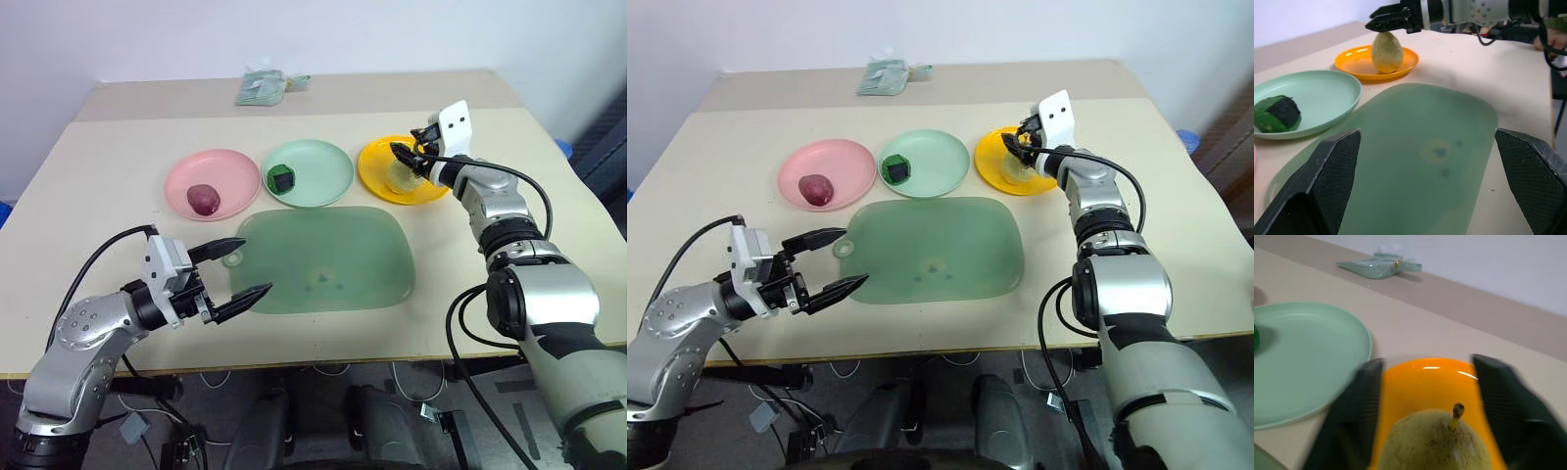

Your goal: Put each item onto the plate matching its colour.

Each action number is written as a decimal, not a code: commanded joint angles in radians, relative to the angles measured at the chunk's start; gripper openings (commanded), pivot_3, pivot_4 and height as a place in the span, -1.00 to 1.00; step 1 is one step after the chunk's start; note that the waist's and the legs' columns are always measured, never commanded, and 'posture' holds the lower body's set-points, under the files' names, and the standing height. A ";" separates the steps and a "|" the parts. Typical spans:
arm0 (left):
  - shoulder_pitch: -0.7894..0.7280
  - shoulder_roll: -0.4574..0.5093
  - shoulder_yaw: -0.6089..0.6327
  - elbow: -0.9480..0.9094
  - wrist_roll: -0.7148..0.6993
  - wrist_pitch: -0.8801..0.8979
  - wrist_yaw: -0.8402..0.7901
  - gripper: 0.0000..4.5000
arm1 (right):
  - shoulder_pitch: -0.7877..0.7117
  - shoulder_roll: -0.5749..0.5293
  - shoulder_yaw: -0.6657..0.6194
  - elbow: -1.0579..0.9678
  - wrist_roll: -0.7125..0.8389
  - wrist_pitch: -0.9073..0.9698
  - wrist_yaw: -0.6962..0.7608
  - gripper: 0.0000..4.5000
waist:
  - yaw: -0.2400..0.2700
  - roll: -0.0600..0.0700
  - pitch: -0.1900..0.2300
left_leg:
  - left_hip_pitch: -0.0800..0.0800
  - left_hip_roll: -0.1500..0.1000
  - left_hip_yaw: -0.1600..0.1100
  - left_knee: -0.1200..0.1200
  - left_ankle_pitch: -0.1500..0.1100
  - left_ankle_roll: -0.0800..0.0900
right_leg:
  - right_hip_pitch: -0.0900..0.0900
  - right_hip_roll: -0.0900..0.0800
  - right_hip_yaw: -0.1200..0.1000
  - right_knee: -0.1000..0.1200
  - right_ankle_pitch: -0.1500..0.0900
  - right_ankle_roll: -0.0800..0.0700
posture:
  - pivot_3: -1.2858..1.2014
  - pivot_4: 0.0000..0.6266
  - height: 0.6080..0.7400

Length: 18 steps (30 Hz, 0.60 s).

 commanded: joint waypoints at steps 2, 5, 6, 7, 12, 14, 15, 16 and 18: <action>-0.002 -0.037 0.009 -0.017 0.061 -0.022 0.098 1.00 | -0.018 -0.007 -0.041 -0.084 0.031 -0.043 0.068 0.98 | 0.001 0.001 0.000 | 0.000 0.000 0.000 0.000 0.000 0.000 | 0.000 0.000 0.000 0.000 0.000 0.000 | 0.03 -0.52 1.00; -0.032 -0.072 -0.010 0.014 0.112 -0.032 0.154 1.00 | 0.028 -0.024 -0.058 -0.193 0.064 -0.033 0.132 0.98 | 0.004 0.001 0.001 | 0.000 0.000 0.000 0.000 0.000 0.000 | 0.000 0.000 0.000 0.000 0.001 0.002 | 0.03 -0.52 1.00; -0.042 -0.078 -0.015 0.023 0.125 -0.027 0.167 1.00 | 0.044 -0.029 -0.062 -0.229 0.071 -0.022 0.145 0.98 | 0.006 0.001 0.001 | 0.000 0.000 0.000 0.000 0.000 0.000 | 0.000 0.000 0.000 0.001 0.001 0.002 | 0.03 -0.52 1.00; -0.061 -0.101 -0.017 0.048 0.155 -0.042 0.205 1.00 | 0.082 -0.038 -0.066 -0.306 0.088 0.005 0.167 0.98 | 0.008 0.001 0.001 | 0.000 0.000 0.000 0.001 0.000 0.000 | 0.000 0.001 0.000 0.001 0.001 0.002 | 0.03 -0.52 1.00; -0.132 -0.165 -0.005 0.157 0.178 -0.096 0.240 1.00 | 0.431 -0.123 -0.078 -0.890 0.203 0.267 0.248 0.98 | 0.029 0.001 0.000 | 0.000 0.000 -0.001 0.002 0.000 0.001 | 0.001 0.000 -0.001 0.001 0.001 0.003 | 0.03 -0.52 1.00; -0.126 -0.152 0.000 0.164 0.196 -0.115 0.230 1.00 | 0.594 -0.172 -0.107 -1.101 0.257 0.379 0.255 0.98 | 0.032 0.001 0.000 | -0.001 0.000 0.000 0.002 -0.001 0.001 | 0.000 0.000 -0.001 0.001 0.001 0.003 | 0.03 -0.52 1.00; -0.118 -0.143 0.005 0.162 0.199 -0.122 0.222 1.00 | 0.664 -0.192 -0.130 -1.181 0.281 0.427 0.246 0.98 | 0.033 0.001 0.000 | -0.001 0.000 0.000 0.002 -0.001 0.001 | 0.000 -0.001 -0.001 0.001 0.001 0.003 | 0.03 -0.52 1.00; -0.110 -0.135 0.012 0.159 0.194 -0.119 0.215 1.00 | 0.725 -0.209 -0.153 -1.247 0.303 0.471 0.235 0.98 | 0.032 0.001 0.000 | -0.001 0.000 0.000 0.001 -0.001 0.001 | 0.000 -0.001 -0.001 0.001 0.001 0.002 | 0.03 -0.52 1.00; -0.086 -0.123 0.040 0.141 0.165 -0.091 0.214 1.00 | 0.847 -0.237 -0.206 -1.362 0.339 0.541 0.210 0.98 | 0.031 0.002 0.000 | -0.001 0.000 0.000 0.002 -0.001 0.001 | 0.000 -0.002 0.000 0.000 0.001 0.002 | 0.03 -0.52 1.00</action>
